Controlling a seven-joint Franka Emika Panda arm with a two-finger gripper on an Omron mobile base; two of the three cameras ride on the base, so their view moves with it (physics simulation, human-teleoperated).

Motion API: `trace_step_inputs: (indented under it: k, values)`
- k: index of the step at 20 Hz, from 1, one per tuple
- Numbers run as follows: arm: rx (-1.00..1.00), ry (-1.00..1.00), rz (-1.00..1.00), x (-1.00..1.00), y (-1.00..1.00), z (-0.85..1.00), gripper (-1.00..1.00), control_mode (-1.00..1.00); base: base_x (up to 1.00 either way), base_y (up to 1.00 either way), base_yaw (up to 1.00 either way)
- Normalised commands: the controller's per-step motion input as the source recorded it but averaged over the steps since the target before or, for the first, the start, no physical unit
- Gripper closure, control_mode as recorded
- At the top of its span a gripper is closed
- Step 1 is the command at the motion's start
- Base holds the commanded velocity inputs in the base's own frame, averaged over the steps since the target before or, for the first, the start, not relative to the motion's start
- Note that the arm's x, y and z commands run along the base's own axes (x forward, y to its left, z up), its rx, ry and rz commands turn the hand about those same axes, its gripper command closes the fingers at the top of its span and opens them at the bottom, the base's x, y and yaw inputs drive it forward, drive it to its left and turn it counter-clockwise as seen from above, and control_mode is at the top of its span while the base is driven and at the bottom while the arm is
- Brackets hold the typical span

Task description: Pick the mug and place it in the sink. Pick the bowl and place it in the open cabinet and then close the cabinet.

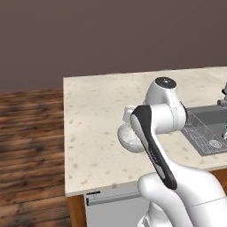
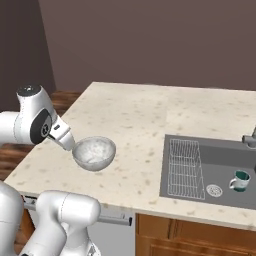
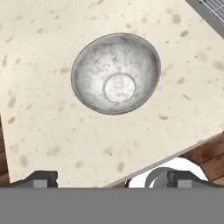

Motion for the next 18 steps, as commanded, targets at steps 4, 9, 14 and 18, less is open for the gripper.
trace_step_inputs:
  k: [4,9,14,18]
  values:
    - [0.0,0.0,0.0,0.0,0.0,0.0,-1.0,1.0,0.58,0.53,-0.1]
    - [0.01,0.01,-0.05,0.04,0.13,0.0,-1.0,-1.0,0.24,0.33,-0.07]
    - [0.04,0.01,-0.2,0.0,0.02,0.0,-1.0,-1.0,0.0,0.0,0.0]
    - [0.02,0.01,-0.28,0.0,-0.04,0.0,-1.0,-1.0,0.0,0.0,0.0]
